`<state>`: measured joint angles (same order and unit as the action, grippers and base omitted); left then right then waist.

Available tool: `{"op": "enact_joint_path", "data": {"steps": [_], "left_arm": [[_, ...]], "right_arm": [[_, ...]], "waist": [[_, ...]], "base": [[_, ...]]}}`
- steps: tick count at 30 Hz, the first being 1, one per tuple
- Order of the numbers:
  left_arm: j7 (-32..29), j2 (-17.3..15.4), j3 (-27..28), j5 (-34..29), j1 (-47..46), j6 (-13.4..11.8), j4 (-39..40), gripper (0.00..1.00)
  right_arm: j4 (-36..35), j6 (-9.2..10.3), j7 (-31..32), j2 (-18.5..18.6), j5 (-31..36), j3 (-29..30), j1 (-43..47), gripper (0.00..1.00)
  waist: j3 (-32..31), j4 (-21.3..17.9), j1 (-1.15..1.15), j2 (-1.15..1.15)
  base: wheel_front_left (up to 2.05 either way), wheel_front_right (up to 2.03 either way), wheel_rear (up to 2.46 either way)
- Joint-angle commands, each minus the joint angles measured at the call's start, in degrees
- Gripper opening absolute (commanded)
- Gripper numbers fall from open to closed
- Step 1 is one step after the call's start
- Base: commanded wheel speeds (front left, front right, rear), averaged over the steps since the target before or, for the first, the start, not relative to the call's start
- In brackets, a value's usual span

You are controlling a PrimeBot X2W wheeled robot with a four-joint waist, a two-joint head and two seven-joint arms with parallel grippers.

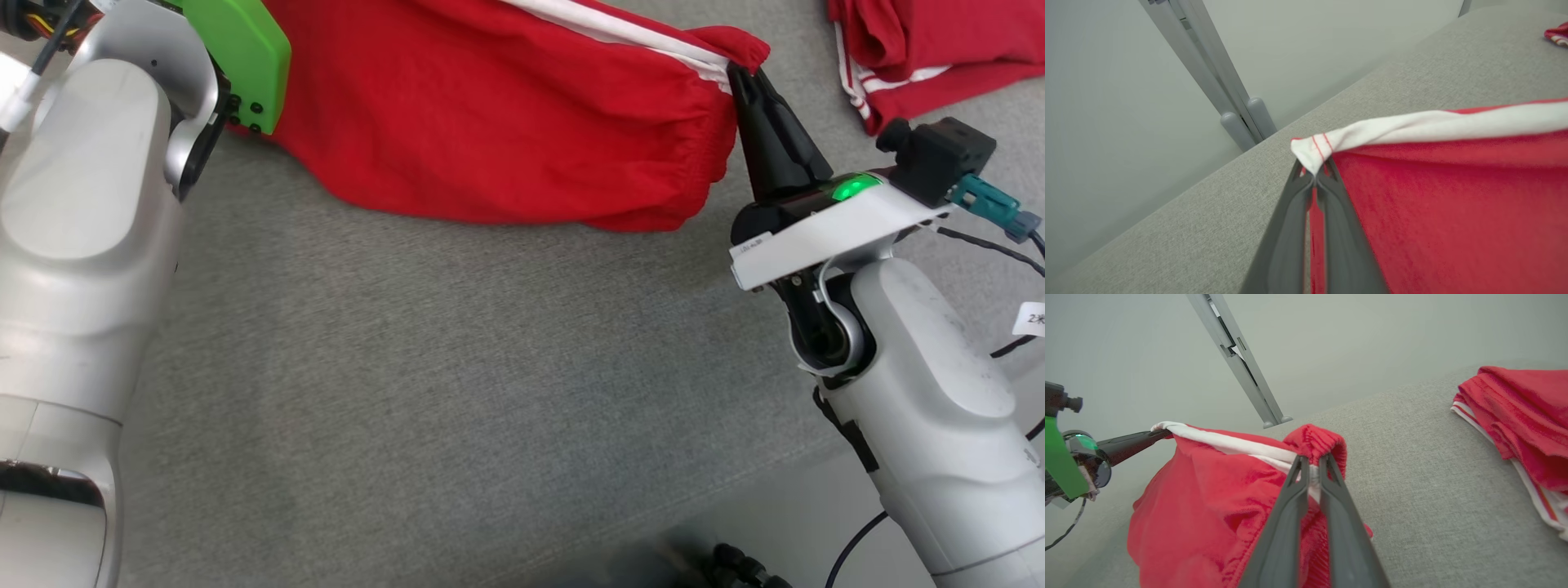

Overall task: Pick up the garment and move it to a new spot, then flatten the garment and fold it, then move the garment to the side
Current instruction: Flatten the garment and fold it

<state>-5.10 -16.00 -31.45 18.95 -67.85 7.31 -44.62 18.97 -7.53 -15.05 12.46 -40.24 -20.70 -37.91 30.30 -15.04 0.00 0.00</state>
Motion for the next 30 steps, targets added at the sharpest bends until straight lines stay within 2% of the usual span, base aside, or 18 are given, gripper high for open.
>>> {"op": "enact_joint_path", "data": {"steps": [1, 2, 3, 4, 5, 6, 7, 13, 19, 25, 30], "left_arm": [[0.7, -0.2, -0.7, -0.3, -1.3, 0.2, -1.6, 0.0], [1.3, 0.0, -1.4, -0.1, -2.2, 0.2, -3.1, 0.0], [2.1, 0.1, -1.6, 0.2, -2.8, 0.2, -4.0, 0.0], [4.1, 0.2, -2.0, -0.1, -3.9, 0.2, -4.8, 0.0], [5.6, 0.3, -2.1, -0.2, -4.4, 0.2, -5.5, 0.16], [7.1, 0.7, -2.2, -0.1, -4.4, 0.2, -6.7, 0.77], [7.8, 1.1, -2.6, 0.1, -4.4, 0.2, -7.6, 1.0], [11.7, 2.2, -5.3, 1.8, -5.6, 0.2, -11.6, 1.0], [13.5, 1.2, -7.0, 5.3, -4.9, 0.2, -13.8, 1.0], [11.7, -0.5, -9.4, 9.4, -2.4, 0.2, -15.0, 1.0], [5.6, -2.0, -11.8, 14.7, -0.4, 0.2, -15.0, 1.0]], "right_arm": [[0.6, 0.11, -0.1, -0.7, 0.2, 0.0, -0.9, 0.0], [1.0, 0.11, -0.1, -1.0, 0.4, -0.1, -1.4, 0.2], [1.1, 0.11, -0.1, -1.2, 0.6, 0.0, -1.7, 0.48], [1.3, 0.11, -0.1, -1.4, 0.9, 0.1, -1.8, 1.0], [1.4, 0.11, -0.1, -1.5, 0.9, 0.3, -1.7, 1.0], [1.4, 0.11, -0.1, -1.4, 1.5, 0.6, -1.5, 1.0], [1.0, 0.1, -0.1, -1.4, 1.9, 0.9, -1.2, 1.0], [-3.9, 0.1, -0.1, 0.1, 5.2, 2.8, 3.8, 1.0], [-12.1, 0.1, -0.1, 1.9, 8.6, 6.5, 11.9, 1.0], [-17.5, 0.1, -0.1, 0.8, 10.1, 8.7, 18.9, 1.0], [-18.5, 0.1, -0.1, 0.1, 11.3, 8.9, 21.1, 1.0]], "waist": [[3.2, -3.2, 0.0, 0.0], [3.3, -3.3, 0.0, 0.0], [3.3, -3.3, 0.0, 0.0], [3.3, -3.3, 0.0, 0.0], [3.2, -3.2, 0.0, 0.0], [3.0, -3.0, 0.0, 0.0], [2.7, -2.9, 0.0, 0.0], [0.2, -1.8, 0.0, 0.0], [-2.5, -1.0, 0.0, 0.0], [-3.5, -1.5, 0.0, 0.0], [-3.2, -2.5, 0.0, 0.0]], "base": [[0.0, 0.0, 0.0], [0.0, 0.0, 0.0], [0.0, 0.0, 0.0], [0.0, 0.0, 0.0], [0.0, 0.0, 0.0], [0.0, 0.0, 0.0], [0.0, 0.0, 0.0], [0.0, 0.0, 0.0], [0.0, 0.0, 0.0], [0.0, 0.0, 0.0], [0.0, 0.0, 0.0]]}}
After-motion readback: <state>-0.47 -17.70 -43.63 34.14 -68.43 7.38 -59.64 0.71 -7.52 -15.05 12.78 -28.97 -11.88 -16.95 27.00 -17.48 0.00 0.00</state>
